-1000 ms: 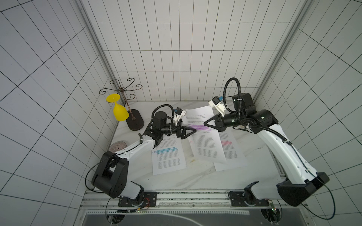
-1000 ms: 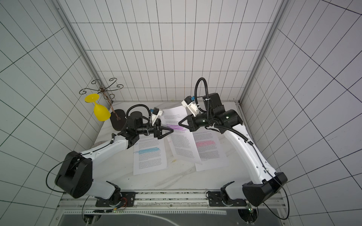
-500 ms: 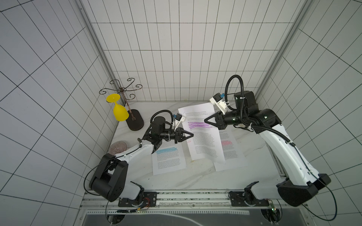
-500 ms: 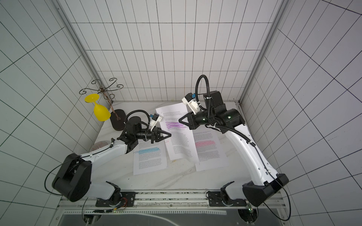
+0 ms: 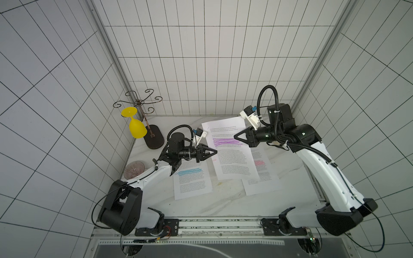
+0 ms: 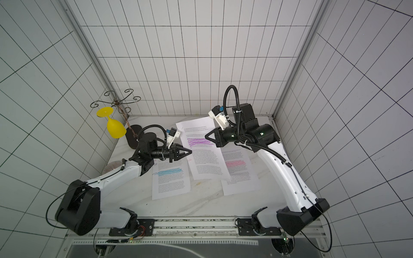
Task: Unclip the paperclips from the documents
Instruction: Remove the paper clip from the document.
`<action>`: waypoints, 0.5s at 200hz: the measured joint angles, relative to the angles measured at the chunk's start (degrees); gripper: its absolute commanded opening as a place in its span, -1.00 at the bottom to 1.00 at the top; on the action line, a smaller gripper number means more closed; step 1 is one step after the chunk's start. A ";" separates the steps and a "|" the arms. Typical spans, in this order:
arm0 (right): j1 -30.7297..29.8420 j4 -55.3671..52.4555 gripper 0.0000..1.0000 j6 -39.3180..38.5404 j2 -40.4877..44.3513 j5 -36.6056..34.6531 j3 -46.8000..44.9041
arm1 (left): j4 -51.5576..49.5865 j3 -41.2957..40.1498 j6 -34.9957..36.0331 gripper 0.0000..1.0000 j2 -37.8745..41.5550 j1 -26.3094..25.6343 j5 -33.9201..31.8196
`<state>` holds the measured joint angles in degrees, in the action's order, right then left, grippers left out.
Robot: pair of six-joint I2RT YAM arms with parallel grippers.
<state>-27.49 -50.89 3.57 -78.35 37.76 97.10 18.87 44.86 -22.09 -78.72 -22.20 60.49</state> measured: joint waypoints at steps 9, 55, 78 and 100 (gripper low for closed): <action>0.00 -0.07 -1.00 0.00 0.00 -0.07 0.00 | -0.20 -0.04 -0.02 -0.78 0.11 0.20 -0.15; 0.00 -0.74 -1.00 0.00 0.00 -0.55 0.00 | -0.74 -0.44 0.46 -0.94 0.44 0.46 -0.44; -0.02 -0.74 -1.00 0.00 0.00 -0.92 0.00 | -0.70 -0.59 0.46 -0.81 0.63 0.61 -0.52; -0.02 -0.79 -1.00 -0.02 0.00 -1.03 0.00 | -0.85 -1.25 0.61 -0.94 1.16 0.92 -0.85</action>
<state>-27.51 -51.68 3.55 -78.35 36.73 97.10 18.02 43.62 -21.47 -77.56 -21.28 59.64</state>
